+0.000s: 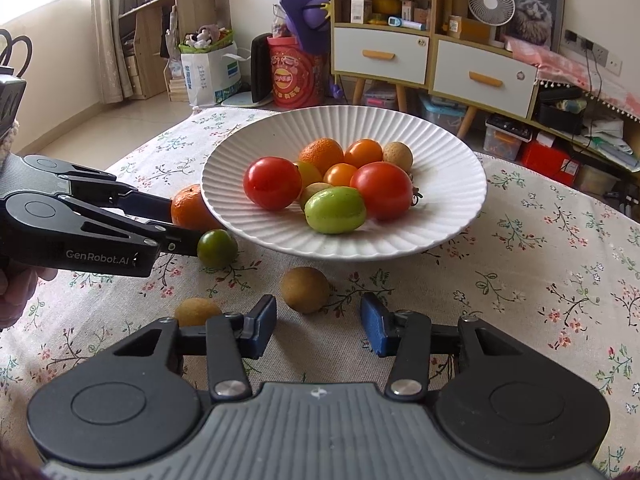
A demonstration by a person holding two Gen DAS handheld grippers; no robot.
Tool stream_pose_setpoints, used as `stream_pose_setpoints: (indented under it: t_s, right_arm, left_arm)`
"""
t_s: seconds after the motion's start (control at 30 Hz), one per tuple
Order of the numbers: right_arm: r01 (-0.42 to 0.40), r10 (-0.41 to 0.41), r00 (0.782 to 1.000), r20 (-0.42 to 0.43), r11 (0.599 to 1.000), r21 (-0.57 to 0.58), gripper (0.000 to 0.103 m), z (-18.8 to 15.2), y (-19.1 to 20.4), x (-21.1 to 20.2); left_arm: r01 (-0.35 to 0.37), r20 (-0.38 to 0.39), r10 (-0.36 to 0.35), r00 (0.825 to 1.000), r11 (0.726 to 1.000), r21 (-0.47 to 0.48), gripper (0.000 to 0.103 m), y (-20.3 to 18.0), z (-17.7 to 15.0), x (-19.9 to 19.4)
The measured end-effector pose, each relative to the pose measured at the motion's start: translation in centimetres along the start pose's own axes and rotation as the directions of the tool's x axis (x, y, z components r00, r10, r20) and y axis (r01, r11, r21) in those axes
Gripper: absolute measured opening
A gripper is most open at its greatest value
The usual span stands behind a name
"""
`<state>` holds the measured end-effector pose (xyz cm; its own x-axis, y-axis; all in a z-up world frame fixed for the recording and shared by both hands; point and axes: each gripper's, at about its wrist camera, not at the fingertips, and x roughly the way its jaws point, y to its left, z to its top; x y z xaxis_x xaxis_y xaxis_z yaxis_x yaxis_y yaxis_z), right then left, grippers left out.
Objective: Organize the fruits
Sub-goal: 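Grasp the dark green lime-like fruit with the left gripper while the right gripper grasps a brown fruit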
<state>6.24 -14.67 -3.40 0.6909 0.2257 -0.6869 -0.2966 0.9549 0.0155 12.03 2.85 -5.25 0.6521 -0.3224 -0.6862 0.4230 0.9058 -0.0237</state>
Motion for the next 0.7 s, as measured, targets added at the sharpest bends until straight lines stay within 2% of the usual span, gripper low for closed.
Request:
stream_pose_setpoints:
  t_s: [0.1, 0.17, 0.37, 0.5, 0.63, 0.7]
  right_arm:
    - [-0.003, 0.003, 1.000, -0.002, 1.000, -0.009, 0.037, 0.0, 0.3, 0.0]
    - [-0.007, 0.007, 1.000, -0.005, 1.000, -0.015, 0.029, 0.0, 0.4, 0.0]
    - [-0.020, 0.020, 1.000, -0.010, 1.000, -0.006, 0.020, -0.1, 0.2, -0.3]
    - [-0.024, 0.024, 1.000, -0.013, 1.000, 0.011, 0.020, -0.1, 0.1, -0.2]
    - [-0.035, 0.036, 0.999, -0.010, 0.999, 0.026, 0.035, -0.2, 0.4, -0.2]
    - [-0.028, 0.028, 1.000, -0.011, 0.999, 0.016, 0.036, -0.1, 0.8, -0.1]
  left_arm:
    - [-0.003, -0.001, 0.003, 1.000, 1.000, -0.005, 0.036, -0.1, 0.1, 0.1]
    - [-0.006, 0.005, 0.006, 1.000, 1.000, -0.003, 0.034, -0.2, 0.1, -0.1]
    - [-0.008, -0.007, 0.008, 1.000, 1.000, 0.006, 0.032, -0.4, 0.1, -0.2]
    - [0.000, -0.020, 0.000, 1.000, 1.000, 0.003, 0.032, -0.4, 0.0, -0.5]
    - [0.001, -0.034, -0.001, 0.999, 1.000, 0.004, 0.032, -0.5, -0.3, -0.9]
    - [0.004, -0.040, -0.004, 0.999, 1.000, -0.003, 0.032, -0.5, -0.5, -1.1]
